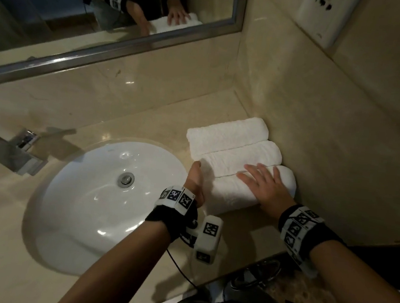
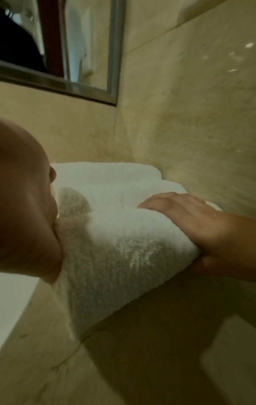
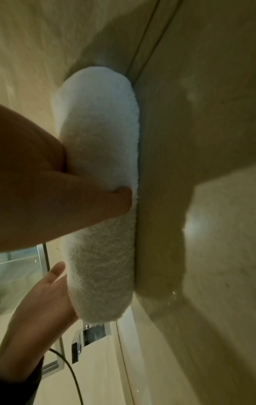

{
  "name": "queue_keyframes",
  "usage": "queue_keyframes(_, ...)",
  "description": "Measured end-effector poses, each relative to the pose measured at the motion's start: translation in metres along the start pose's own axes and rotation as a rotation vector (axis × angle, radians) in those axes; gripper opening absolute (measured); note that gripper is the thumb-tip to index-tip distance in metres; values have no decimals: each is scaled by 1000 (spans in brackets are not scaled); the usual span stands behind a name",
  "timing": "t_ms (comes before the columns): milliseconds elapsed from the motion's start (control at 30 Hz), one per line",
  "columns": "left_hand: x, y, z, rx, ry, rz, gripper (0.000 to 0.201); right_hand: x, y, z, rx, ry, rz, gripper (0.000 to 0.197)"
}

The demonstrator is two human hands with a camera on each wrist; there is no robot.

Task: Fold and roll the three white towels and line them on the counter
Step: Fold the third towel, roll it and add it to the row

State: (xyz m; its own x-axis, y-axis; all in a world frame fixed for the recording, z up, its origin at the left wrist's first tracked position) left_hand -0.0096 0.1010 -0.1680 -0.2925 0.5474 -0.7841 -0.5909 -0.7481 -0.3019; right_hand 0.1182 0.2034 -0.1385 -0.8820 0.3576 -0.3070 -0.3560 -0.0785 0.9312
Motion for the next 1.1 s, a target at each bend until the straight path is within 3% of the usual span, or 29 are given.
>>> queue_keyframes(167, 0, 8, 11, -28, 55, 104, 69, 19, -5, 5, 74, -14, -120, 47)
queue_keyframes(267, -4, 7, 23, -46, 22, 110, 66, 32, 4, 6, 118, -1, -92, 53)
queue_keyframes(367, -3, 6, 37, -72, -9, 86, 63, 44, 5, 11, 165, 2, -161, 57)
queue_keyframes(567, 26, 17, 52, -162, 22, 77, 76, 71, 20, 16, 175, -5, -175, 62)
queue_keyframes(700, 29, 14, 66, -190, -21, 53, 67, 91, 28, 20, 172, 6, -201, 62)
queue_keyframes(867, 40, 25, 80, -177, -65, 39, 36, 108, 31, 24, 224, -16, -134, 59)
queue_keyframes(967, 43, 31, 98, -95, -99, 2, 28, 117, 35, 25, 277, -25, -97, 60)
queue_keyframes(1100, 44, 27, 108, -30, -50, -5, 19, 134, 38, 27, 294, -23, -65, 58)
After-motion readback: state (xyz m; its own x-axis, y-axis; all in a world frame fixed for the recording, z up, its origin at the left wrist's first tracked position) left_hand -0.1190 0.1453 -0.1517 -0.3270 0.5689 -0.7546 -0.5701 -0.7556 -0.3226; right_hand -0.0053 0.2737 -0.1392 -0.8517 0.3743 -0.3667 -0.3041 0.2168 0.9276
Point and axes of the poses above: each hand's wrist, its own x-axis towards the middle knuckle, its own y-axis out of the back of the hand, z = x × y, the point moved 7 cm from there along x, towards the middle knuckle, and after that the axes turned 7 degrees about -z, right-handed, at the moved point
